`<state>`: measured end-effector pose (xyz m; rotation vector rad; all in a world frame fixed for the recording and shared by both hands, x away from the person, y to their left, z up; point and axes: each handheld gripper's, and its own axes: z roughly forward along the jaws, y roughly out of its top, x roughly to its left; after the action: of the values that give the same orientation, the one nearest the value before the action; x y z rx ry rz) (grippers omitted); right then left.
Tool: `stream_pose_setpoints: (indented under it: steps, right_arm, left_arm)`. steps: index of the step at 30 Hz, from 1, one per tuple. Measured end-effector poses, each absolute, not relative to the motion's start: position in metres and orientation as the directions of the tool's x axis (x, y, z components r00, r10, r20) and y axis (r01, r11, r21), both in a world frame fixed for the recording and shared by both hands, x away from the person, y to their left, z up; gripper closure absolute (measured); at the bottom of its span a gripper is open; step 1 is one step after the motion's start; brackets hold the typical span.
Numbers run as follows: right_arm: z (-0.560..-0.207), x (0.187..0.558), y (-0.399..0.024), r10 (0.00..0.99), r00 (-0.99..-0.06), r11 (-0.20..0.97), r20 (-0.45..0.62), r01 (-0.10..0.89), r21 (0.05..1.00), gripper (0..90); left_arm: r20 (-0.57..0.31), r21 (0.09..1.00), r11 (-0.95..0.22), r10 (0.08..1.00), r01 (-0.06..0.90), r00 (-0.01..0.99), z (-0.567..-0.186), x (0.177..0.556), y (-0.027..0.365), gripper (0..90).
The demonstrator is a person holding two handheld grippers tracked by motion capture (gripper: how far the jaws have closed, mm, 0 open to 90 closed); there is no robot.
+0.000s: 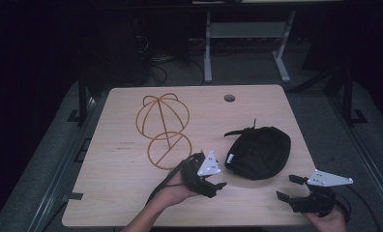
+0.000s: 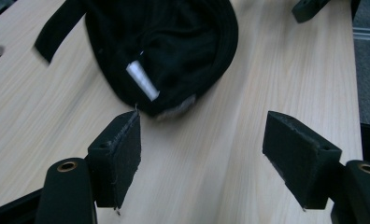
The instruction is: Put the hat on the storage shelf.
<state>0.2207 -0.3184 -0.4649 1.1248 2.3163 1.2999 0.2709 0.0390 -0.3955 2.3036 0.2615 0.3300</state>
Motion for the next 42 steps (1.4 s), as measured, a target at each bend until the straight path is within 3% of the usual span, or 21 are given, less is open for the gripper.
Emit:
stream_pose_setpoints:
  steps: [19, 29, 36, 42]
  right_arm:
    - [-0.465, 0.221, -0.319, 0.723, -0.675, 0.303, 0.146, 0.5, 0.811, 16.6]
    - [-0.466, 0.221, -0.318, 0.718, -0.68, 0.314, 0.147, 0.506, 0.803, 16.6]
    - [-0.468, 0.222, -0.318, 0.718, -0.679, 0.313, 0.153, 0.511, 0.801, 16.6]
    - [-0.468, 0.222, -0.318, 0.723, -0.674, 0.308, 0.149, 0.508, 0.805, 16.6]
  left_arm:
    - [0.174, 0.594, -0.803, 0.059, -0.057, 0.983, -0.41, 0.298, -0.045, 38.5]
    - [0.19, 0.458, -0.887, 0.028, -0.063, 0.981, -0.437, 0.308, -0.056, 44.8]
    - [0.226, 0.43, -0.9, 0.028, -0.074, 0.974, -0.441, 0.31, -0.056, 66.7]
    - [0.188, 0.488, -0.871, 0.036, -0.062, 0.981, -0.43, 0.308, -0.052, 75.3]
